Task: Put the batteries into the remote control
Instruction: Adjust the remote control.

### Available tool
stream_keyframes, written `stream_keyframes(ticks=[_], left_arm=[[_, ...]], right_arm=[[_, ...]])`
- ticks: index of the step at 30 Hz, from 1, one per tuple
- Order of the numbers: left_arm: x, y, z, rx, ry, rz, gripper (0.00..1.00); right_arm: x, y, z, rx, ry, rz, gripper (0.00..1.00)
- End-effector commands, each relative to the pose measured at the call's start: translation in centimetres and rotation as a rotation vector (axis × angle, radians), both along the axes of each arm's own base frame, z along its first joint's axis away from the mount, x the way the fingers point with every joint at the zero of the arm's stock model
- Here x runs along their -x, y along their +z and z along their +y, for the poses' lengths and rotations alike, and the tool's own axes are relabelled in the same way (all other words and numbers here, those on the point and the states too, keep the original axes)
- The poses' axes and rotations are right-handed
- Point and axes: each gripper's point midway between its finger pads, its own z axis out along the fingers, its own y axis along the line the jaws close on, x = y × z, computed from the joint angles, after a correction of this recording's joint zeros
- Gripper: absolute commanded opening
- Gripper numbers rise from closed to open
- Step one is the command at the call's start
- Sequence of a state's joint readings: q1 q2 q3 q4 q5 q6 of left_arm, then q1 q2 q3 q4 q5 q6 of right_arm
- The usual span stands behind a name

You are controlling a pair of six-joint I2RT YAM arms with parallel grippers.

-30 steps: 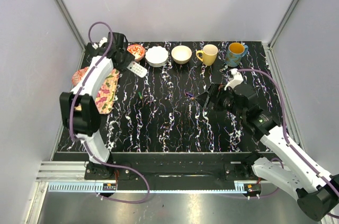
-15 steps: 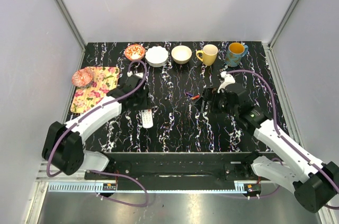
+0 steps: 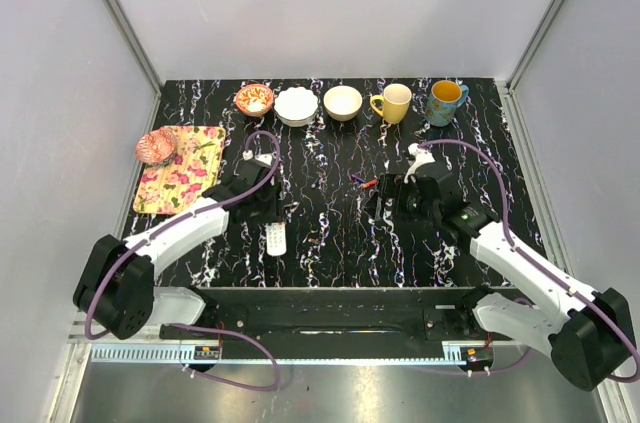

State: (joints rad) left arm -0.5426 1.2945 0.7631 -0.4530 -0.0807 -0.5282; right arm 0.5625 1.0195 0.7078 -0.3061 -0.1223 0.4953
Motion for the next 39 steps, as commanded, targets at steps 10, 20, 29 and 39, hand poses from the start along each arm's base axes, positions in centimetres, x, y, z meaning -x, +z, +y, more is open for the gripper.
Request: stream_keyframes(ticks=[10,20,29,39], left_arm=[[-2.4,8.6,-5.7,0.397,-0.079,-0.284,0.0],[2.0,23.0,-11.2,1.039,-0.406,-0.593,0.0],[3.2,25.5,-11.1,1.211,-0.438,-0.655,0.0],[3.2,27.8,-11.9,1.347,-0.47,-0.623,0.0]], right_arm=[[1.8,4.4,4.0,-0.267,0.176,-0.068,1.0],[4.3,10.8,7.9,-0.679,0.371,-0.081,1.0],[4.7,14.3,8.4,-0.777,0.45,-0.18,1.0],[5.0,14.6,8.6,-0.741,0.51,-0.234,1.0]])
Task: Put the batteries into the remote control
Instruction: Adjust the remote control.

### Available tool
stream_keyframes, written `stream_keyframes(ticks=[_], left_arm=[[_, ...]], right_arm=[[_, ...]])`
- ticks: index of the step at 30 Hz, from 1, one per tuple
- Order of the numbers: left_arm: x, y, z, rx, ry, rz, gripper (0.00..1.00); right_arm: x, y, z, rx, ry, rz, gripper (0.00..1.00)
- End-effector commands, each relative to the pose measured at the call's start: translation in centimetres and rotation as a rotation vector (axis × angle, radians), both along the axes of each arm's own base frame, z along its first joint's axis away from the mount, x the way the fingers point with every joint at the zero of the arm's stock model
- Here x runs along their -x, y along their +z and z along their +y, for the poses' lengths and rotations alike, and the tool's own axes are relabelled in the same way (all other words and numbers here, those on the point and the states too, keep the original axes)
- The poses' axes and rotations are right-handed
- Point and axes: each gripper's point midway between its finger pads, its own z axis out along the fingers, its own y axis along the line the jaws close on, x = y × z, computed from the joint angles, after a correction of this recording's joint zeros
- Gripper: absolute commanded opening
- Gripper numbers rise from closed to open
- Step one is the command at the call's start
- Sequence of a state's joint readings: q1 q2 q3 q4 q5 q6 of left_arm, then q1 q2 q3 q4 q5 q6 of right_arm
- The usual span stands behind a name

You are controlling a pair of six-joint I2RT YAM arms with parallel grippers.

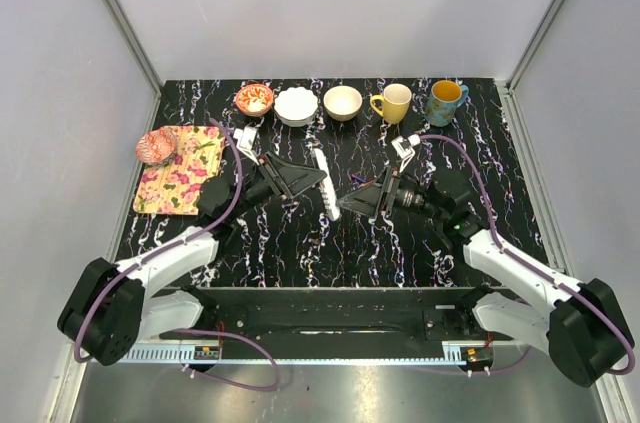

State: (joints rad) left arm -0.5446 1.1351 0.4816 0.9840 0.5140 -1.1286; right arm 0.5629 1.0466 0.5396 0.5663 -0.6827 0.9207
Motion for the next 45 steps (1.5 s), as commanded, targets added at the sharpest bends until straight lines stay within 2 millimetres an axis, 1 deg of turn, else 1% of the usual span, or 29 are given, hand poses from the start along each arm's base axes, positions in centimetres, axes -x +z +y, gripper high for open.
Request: stream_keyframes(ticks=[1,5,8,9,13,19,20,22,23,24,26,27,29,30,31,32,33,34,35,36,37,38,39,40,41,42,43,44,45], left_arm=[[1.0,3.9,-0.1,0.099,-0.055,-0.102,0.0],[0.8,4.1,-0.3,0.102,-0.059,-0.102,0.0],[0.8,4.4,-0.5,0.104,-0.068,-0.107,0.0],[0.8,4.3,-0.6,0.104,-0.069,-0.105,0.0],[0.9,4.5,-0.7,0.106,-0.074,-0.109,0.0],[1.0,4.6,-0.8,0.105,-0.078,-0.113,0.0],[1.0,4.6,-0.8,0.108,-0.076,-0.117,0.0],[1.1,4.7,-0.8,0.111,-0.08,-0.119,0.0],[1.1,4.7,-0.8,0.112,-0.082,-0.121,0.0],[1.0,4.6,-0.8,0.112,-0.081,-0.119,0.0],[1.0,4.7,-0.8,0.117,-0.082,-0.123,0.0],[1.1,4.8,-0.8,0.119,-0.084,-0.125,0.0],[1.1,4.8,-0.8,0.122,-0.087,-0.125,0.0],[1.1,4.7,-0.8,0.121,-0.087,-0.124,0.0],[1.0,4.8,-0.8,0.122,-0.084,-0.123,0.03],[0.9,4.6,-0.9,0.117,-0.082,-0.115,0.1],[0.8,4.6,-0.9,0.109,-0.08,-0.111,0.23],[0.7,4.5,-1.0,0.099,-0.078,-0.107,0.55],[0.3,4.0,-1.2,0.071,-0.07,-0.091,0.64],[0.3,4.3,-1.1,0.061,-0.061,-0.095,0.71],[-0.2,4.1,-0.9,0.046,-0.034,-0.081,0.78],[-0.8,3.0,-1.0,-0.014,-0.01,-0.051,0.89],[-0.9,3.2,-0.6,-0.034,0.014,-0.058,0.93],[-1.5,3.0,-0.3,-0.056,0.057,-0.046,0.97],[-2.0,1.5,-0.1,-0.122,0.085,-0.016,0.99],[-2.0,2.1,0.3,-0.136,0.11,-0.027,0.99],[-2.5,1.8,0.6,-0.161,0.145,-0.011,0.99],[-3.0,1.1,0.8,-0.219,0.166,0.013,0.99],[-3.2,0.8,0.8,-0.245,0.176,0.029,0.99]], right_arm=[[0.9,3.5,0.2,-0.06,0.06,-0.129,1.0],[1.0,4.1,0.5,-0.072,0.082,-0.135,1.0],[0.8,4.1,0.8,-0.07,0.101,-0.126,0.97],[0.6,4.0,1.1,-0.069,0.109,-0.117,0.96],[0.6,3.8,1.7,-0.072,0.139,-0.1,0.85],[0.9,4.1,2.3,-0.109,0.183,-0.082,0.82],[1.1,4.5,2.3,-0.132,0.195,-0.083,0.79],[1.2,4.3,2.5,-0.146,0.22,-0.068,0.74],[1.5,4.8,2.5,-0.175,0.237,-0.072,0.71],[1.5,4.4,2.6,-0.177,0.25,-0.055,0.7],[2.0,5.0,2.6,-0.212,0.282,-0.057,0.64],[2.0,4.7,2.6,-0.214,0.289,-0.048,0.57],[2.2,4.9,2.5,-0.227,0.305,-0.052,0.51],[2.4,4.9,2.6,-0.226,0.313,-0.052,0.42],[2.6,4.9,2.5,-0.224,0.324,-0.056,0.38],[2.7,4.8,2.5,-0.221,0.328,-0.056,0.32],[2.9,5.0,2.4,-0.219,0.331,-0.066,0.27],[3.1,5.1,2.3,-0.21,0.337,-0.071,0.11],[2.9,4.2,2.5,-0.171,0.326,-0.056,0.04],[3.1,5.0,2.2,-0.16,0.316,-0.089,0.0],[2.8,4.8,2.2,-0.132,0.289,-0.096,0.0],[2.1,2.1,2.2,-0.011,0.251,-0.063,0.0],[2.1,3.4,1.8,0.018,0.217,-0.118,0.0],[1.1,3.0,1.5,0.07,0.149,-0.128,0.0],[1.0,0.4,0.8,0.196,0.126,-0.106,0.0],[0.6,1.6,0.4,0.226,0.097,-0.143,0.0],[-0.1,0.9,0.0,0.284,0.047,-0.138,0.0],[-0.1,-0.5,-0.6,0.364,0.035,-0.125,0.0],[-0.5,-0.3,-0.7,0.389,0.013,-0.136,0.0]])
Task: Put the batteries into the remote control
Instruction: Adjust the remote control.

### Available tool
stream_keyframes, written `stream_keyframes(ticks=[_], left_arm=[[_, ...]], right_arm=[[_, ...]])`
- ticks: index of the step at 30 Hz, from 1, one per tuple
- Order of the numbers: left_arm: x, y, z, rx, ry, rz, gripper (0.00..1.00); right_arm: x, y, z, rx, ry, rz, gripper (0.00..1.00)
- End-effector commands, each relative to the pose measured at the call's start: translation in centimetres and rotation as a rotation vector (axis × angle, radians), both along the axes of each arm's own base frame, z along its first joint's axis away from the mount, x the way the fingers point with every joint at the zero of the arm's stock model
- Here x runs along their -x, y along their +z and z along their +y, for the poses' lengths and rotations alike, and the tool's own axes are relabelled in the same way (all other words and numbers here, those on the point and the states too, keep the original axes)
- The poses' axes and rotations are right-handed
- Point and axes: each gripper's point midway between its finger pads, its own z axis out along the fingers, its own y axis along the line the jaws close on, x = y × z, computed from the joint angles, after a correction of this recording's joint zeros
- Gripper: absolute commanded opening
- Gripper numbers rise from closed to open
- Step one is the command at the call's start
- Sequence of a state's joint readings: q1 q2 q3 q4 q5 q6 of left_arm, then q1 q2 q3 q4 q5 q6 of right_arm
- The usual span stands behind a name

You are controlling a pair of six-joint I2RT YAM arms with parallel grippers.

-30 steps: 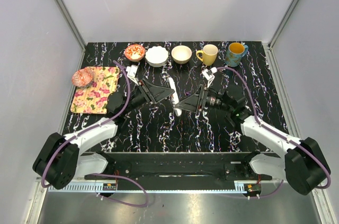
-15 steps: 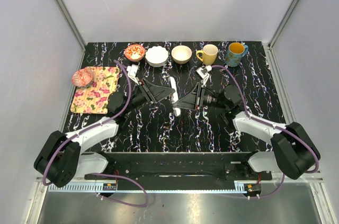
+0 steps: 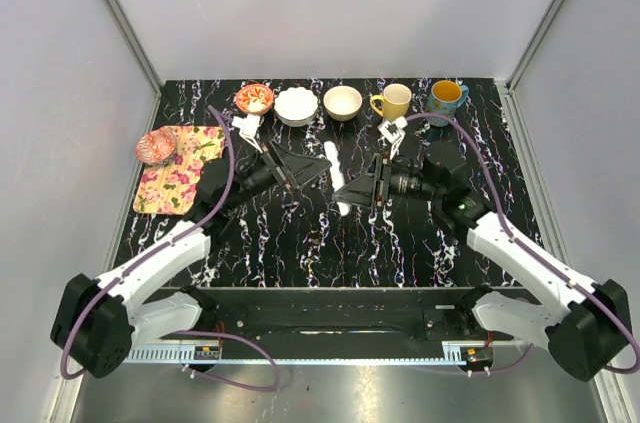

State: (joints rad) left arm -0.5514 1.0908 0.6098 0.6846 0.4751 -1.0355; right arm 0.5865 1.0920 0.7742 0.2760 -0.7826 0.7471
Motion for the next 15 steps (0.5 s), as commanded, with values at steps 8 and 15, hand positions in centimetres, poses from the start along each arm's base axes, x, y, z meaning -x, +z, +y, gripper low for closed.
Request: stream_keyframes(ticks=[8,15], left_arm=[[-2.5,-1.4,0.9,-0.34,0.225,0.114,0.99],[-1.7,-3.8,-1.0,-0.434,0.205,0.165,0.99]], right_arm=[[-2.9,-5.1,-3.1,0.466,-0.256,-0.086,0.0],[-3.1,-4.3,-2.9,0.444,-0.296,-0.088,0.0]])
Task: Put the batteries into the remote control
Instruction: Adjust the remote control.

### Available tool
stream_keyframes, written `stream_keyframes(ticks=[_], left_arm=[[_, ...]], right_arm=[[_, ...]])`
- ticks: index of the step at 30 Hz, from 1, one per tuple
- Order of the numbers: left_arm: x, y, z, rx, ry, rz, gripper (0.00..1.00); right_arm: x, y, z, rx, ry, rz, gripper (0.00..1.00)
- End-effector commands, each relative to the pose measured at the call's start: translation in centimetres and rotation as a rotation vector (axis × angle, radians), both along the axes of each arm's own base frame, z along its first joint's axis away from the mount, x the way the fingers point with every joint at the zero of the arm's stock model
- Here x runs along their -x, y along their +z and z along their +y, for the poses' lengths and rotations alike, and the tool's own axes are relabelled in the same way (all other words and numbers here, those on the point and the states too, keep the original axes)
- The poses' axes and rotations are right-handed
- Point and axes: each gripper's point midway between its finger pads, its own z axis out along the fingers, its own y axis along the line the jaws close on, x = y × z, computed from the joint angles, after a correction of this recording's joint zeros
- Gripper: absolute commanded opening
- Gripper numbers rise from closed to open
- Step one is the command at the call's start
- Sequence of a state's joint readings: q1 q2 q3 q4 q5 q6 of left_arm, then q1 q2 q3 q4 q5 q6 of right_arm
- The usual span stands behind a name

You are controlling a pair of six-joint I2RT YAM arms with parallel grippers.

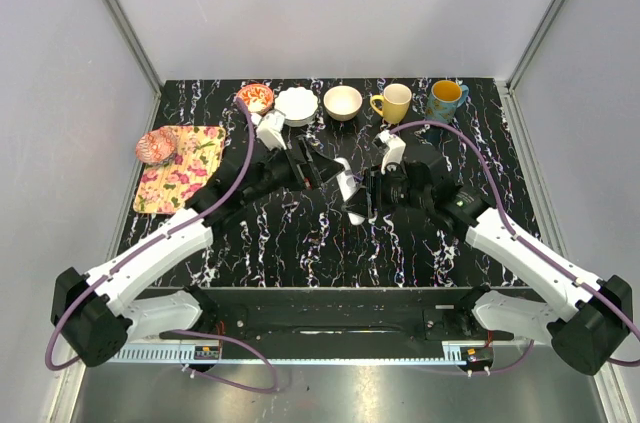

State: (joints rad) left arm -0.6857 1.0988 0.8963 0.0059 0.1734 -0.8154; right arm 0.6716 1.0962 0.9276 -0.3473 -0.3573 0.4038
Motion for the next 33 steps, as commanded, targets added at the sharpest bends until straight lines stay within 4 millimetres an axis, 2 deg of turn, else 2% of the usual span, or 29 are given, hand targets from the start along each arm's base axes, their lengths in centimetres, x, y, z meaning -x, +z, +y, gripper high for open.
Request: stream_keyframes(ticks=[1,5,8,11,16,20,25,28,31,33], left_arm=[[-0.3,-1.3,-0.6,-0.075,0.034,0.032,0.99],[0.2,-2.1,-2.0,-0.093,0.03,0.035,0.95],[-0.1,-1.8,-2.6,-0.077,0.034,0.021,0.92],[-0.4,-1.6,-3.1,-0.07,0.035,0.015,0.86],[-0.9,-1.6,-3.7,-0.084,0.036,0.01,0.69],[-1.5,-1.8,-4.0,-0.094,0.055,0.01,0.65],[-1.3,-2.2,-4.6,-0.115,0.042,0.005,0.59],[-1.3,-2.6,-4.8,-0.122,0.046,0.006,0.51],[-1.3,-2.7,-4.8,-0.127,0.051,0.003,0.35],[-1.4,-2.7,-4.9,-0.13,0.052,0.0,0.19]], right_arm=[[-1.1,3.1,0.3,-0.033,-0.044,-0.098,0.0],[-1.0,3.1,0.7,-0.045,-0.043,-0.091,0.0],[-0.8,3.3,1.1,-0.053,-0.034,-0.091,0.0],[-0.7,3.4,1.2,-0.057,-0.032,-0.091,0.0],[-0.6,3.3,1.1,-0.05,-0.04,-0.087,0.0],[-0.6,3.0,1.1,-0.049,-0.04,-0.079,0.0],[-0.7,2.9,1.0,-0.05,-0.056,-0.081,0.0],[-0.8,3.0,1.1,-0.054,-0.061,-0.08,0.0],[-1.0,3.0,1.2,-0.058,-0.069,-0.076,0.0],[-1.0,2.9,1.2,-0.059,-0.069,-0.071,0.0]])
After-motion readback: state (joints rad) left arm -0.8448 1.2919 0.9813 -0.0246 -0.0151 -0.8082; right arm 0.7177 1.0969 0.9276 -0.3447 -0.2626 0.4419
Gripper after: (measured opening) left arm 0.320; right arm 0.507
